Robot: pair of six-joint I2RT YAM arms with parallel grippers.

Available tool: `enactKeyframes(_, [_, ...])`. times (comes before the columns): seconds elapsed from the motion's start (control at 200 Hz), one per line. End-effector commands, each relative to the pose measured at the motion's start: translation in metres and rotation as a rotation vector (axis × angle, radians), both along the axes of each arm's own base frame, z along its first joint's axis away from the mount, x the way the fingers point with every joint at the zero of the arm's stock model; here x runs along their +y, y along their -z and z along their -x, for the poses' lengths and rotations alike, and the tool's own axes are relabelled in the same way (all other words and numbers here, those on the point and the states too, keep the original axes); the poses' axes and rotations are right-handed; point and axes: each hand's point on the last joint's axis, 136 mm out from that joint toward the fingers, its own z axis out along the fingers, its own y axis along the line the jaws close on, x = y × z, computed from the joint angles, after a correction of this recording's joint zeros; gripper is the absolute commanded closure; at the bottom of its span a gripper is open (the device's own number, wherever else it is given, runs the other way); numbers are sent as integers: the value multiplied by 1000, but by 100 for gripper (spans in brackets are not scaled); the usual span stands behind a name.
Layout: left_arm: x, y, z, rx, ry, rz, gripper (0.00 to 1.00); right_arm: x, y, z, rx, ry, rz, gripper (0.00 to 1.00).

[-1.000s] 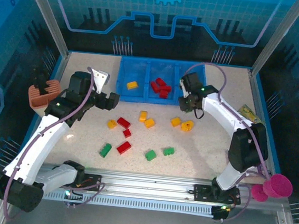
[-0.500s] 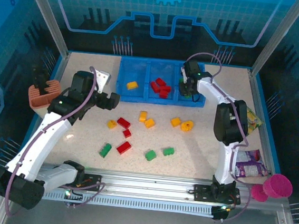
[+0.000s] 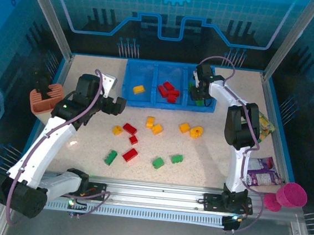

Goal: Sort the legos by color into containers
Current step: Place the lego in the container, then pick up the lego from the bottom-center of the table.

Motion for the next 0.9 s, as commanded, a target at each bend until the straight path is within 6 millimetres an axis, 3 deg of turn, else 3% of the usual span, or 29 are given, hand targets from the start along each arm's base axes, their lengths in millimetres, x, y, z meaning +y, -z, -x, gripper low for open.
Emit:
enactKeyframes(0.0, [5, -10, -1, -18, -6, -12, 1, 0, -3, -3, -7, -3, -23, 54])
enactKeyframes(0.195, [5, -14, 1, -28, -9, -5, 1, 6, -30, 5, -46, -21, -36, 56])
enactKeyframes(0.34, [5, -13, 2, -29, -8, -6, 1, 12, -65, 37, -69, -35, -46, 55])
enactKeyframes(0.415, [5, -13, 2, -28, -6, -3, 1, 17, -79, 65, -62, -29, -50, 53])
enactKeyframes(0.52, [4, -12, 3, -28, -2, -2, 1, 23, -80, 117, 0, 37, -71, 50])
enactKeyframes(0.665, [4, -13, 3, -28, -2, -1, 1, 24, -54, 199, 158, 243, -70, 52])
enactKeyframes(0.756, [4, -12, 4, -28, -2, 0, 1, 38, -39, 245, 218, 334, -125, 47])
enactKeyframes(0.896, [4, -13, 5, -31, -5, 6, 1, 61, -40, 284, 164, 380, -201, 44])
